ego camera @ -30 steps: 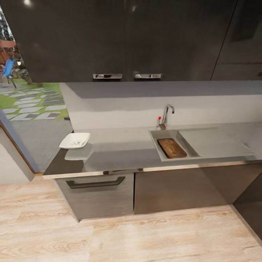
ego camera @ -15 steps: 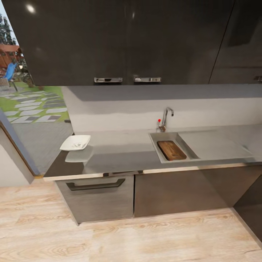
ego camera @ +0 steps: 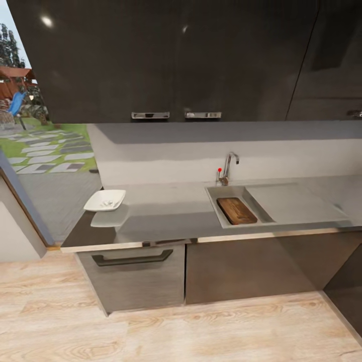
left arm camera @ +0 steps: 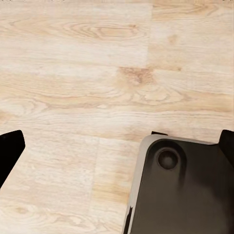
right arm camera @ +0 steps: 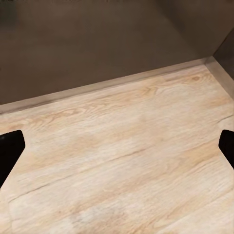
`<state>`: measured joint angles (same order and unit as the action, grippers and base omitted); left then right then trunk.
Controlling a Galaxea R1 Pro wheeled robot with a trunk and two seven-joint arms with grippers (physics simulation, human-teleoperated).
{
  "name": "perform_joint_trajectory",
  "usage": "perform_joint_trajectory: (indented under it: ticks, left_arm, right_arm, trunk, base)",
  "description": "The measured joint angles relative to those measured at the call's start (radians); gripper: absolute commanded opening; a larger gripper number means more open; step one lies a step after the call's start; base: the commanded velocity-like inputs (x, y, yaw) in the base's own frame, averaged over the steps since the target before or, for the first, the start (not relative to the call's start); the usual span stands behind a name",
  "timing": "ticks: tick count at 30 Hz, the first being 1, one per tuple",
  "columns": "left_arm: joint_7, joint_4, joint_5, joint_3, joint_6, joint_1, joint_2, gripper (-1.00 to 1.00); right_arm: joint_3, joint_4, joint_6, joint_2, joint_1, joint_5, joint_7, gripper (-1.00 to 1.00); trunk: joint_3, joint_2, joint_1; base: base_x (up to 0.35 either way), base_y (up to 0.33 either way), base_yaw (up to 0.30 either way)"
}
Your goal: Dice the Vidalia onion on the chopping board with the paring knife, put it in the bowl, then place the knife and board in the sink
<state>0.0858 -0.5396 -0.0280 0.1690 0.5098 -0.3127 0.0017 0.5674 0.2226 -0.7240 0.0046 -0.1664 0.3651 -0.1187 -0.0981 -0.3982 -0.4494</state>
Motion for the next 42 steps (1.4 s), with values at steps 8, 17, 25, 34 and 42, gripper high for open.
perform_joint_trajectory:
  ticks: [8,17,25,34,42]
  left_arm:
    - [0.0,0.001,0.0,0.0,0.0,0.0,0.0,1.0]
    - [0.001,0.002,0.0,0.0,0.0,0.0,0.0,1.0]
    - [0.0,0.002,0.0,0.0,0.0,0.0,0.0,1.0]
    - [0.0,0.004,0.0,0.0,0.0,0.0,0.0,1.0]
    - [0.004,-0.002,0.001,-0.001,0.0,0.0,-0.003,1.0]
  right_arm:
    - [0.0,0.0,0.0,0.001,0.0,0.0,0.0,1.0]
    - [0.0,0.0,-0.001,0.001,0.0,0.0,0.0,1.0]
    - [0.0,0.0,-0.002,0.001,0.0,0.0,0.0,1.0]
    - [0.0,0.0,-0.001,0.001,0.0,0.0,0.0,1.0]
    - [-0.007,-0.035,0.01,-0.003,0.0,0.004,0.0,1.0]
  trunk:
    - [0.013,0.0,0.0]
    - [0.027,0.0,0.0]
    - [0.04,0.0,0.0]
    - [0.054,0.0,0.0]
    - [0.062,0.0,0.0]
  base:
    - [0.0,0.0,0.0]
    - [0.0,0.0,0.0]
    - [0.0,0.0,0.0]
    - [0.0,0.0,0.0]
    - [0.0,0.0,0.0]
